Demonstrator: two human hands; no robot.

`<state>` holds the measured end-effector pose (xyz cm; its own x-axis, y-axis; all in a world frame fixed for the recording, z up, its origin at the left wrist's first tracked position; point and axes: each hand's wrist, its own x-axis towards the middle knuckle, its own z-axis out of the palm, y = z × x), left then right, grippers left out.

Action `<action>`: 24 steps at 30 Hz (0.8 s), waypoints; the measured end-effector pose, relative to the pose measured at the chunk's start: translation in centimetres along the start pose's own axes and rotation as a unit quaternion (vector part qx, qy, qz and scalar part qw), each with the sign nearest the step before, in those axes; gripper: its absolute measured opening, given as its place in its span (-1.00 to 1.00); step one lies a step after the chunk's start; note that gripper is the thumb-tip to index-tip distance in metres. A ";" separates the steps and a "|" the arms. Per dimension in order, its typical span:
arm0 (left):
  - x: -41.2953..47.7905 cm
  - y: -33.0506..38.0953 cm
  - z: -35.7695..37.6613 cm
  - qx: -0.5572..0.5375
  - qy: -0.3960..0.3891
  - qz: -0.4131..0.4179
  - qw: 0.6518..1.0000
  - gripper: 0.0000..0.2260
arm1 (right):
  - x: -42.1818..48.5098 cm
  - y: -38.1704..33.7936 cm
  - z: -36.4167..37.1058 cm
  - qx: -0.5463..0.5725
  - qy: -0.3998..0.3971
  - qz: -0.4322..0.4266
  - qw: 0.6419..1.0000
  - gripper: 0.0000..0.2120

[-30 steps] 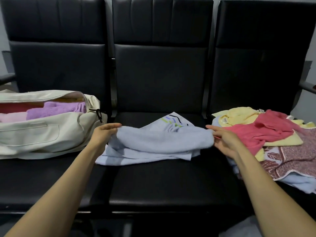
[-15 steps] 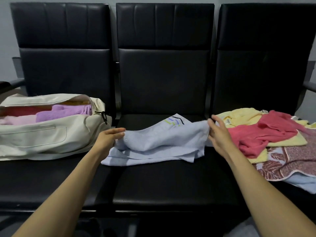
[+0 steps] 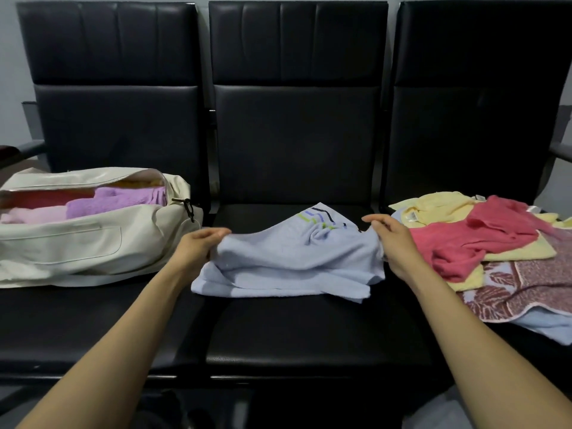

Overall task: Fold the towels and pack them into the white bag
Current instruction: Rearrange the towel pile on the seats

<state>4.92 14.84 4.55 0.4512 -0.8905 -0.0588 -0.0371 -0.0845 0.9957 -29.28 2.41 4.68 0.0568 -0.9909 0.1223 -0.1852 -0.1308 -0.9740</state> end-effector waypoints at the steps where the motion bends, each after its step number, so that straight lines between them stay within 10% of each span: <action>1: -0.3 0.7 0.0 -0.049 0.002 -0.001 0.999 -0.89 | -0.1 -0.5 -0.3 0.030 0.003 0.022 0.999 -0.75; 8: -3.3 4.6 -0.3 -0.136 -0.048 0.039 0.989 -0.74 | -3.2 -5.6 -3.8 0.057 -0.207 0.092 0.972 -0.66; 13: -5.4 10.0 -1.3 -0.146 -0.008 0.081 0.986 -0.77 | -3.0 -11.1 -5.9 -0.107 -0.088 -0.035 0.990 -0.75; 24: -8.4 21.1 -3.2 -0.074 0.038 0.203 0.976 -0.77 | -3.3 -22.5 -7.2 0.169 0.008 -0.103 0.980 -0.79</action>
<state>3.25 21.95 26.23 0.4914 -0.8007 0.3426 -0.0998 0.3391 0.9355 -32.32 8.38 27.60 0.0424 -0.9454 0.3231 0.1649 -0.3124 -0.9355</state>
